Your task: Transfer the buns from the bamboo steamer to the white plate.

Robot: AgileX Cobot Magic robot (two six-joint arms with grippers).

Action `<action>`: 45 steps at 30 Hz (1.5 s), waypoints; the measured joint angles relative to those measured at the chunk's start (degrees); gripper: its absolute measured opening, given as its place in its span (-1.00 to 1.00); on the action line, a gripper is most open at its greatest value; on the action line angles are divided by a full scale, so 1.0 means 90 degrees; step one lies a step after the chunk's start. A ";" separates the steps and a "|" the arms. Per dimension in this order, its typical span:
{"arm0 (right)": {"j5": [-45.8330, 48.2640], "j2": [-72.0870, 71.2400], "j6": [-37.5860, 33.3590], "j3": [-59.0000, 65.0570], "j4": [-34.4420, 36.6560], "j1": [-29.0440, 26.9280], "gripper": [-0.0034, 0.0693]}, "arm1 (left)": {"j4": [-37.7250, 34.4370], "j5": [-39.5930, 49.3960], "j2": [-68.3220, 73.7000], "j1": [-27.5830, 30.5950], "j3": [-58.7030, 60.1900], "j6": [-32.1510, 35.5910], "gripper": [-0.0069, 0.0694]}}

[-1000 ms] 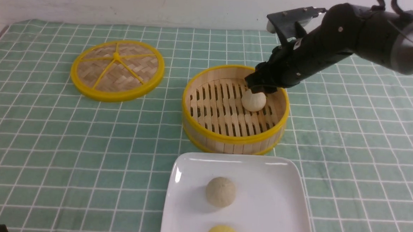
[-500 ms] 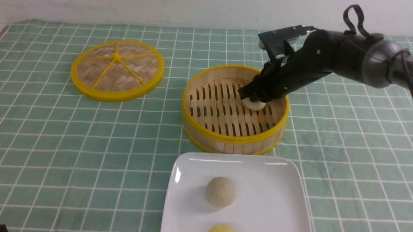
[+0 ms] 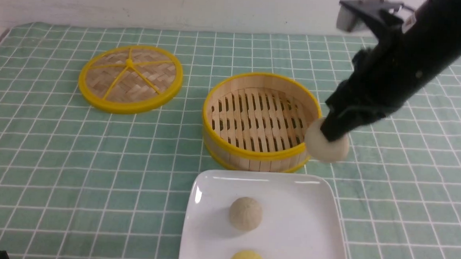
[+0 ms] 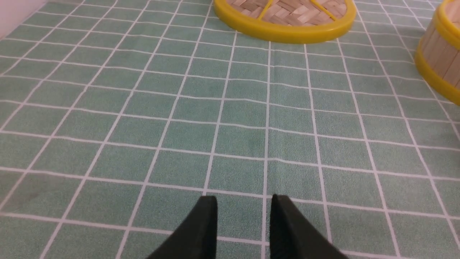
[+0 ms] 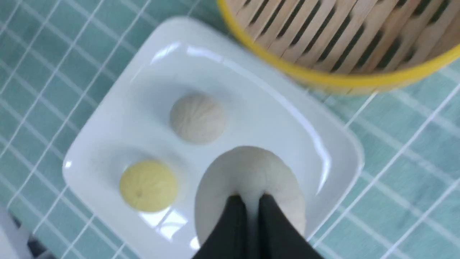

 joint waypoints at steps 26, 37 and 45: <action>-0.0947 -0.0448 0.1801 0.1485 -0.1895 0.1413 0.31 | 0.0000 0.0000 0.0000 0.0000 0.0000 0.0000 -0.19; -0.0862 -0.3674 0.2140 0.2933 -0.2204 0.1413 -0.94 | 0.0000 0.0000 0.0000 0.0000 0.0000 0.0000 -0.19; -0.4974 -0.5217 0.2161 0.5624 -0.2111 0.1413 -0.95 | 0.0000 0.0000 0.0000 0.0000 0.0000 0.0000 -0.19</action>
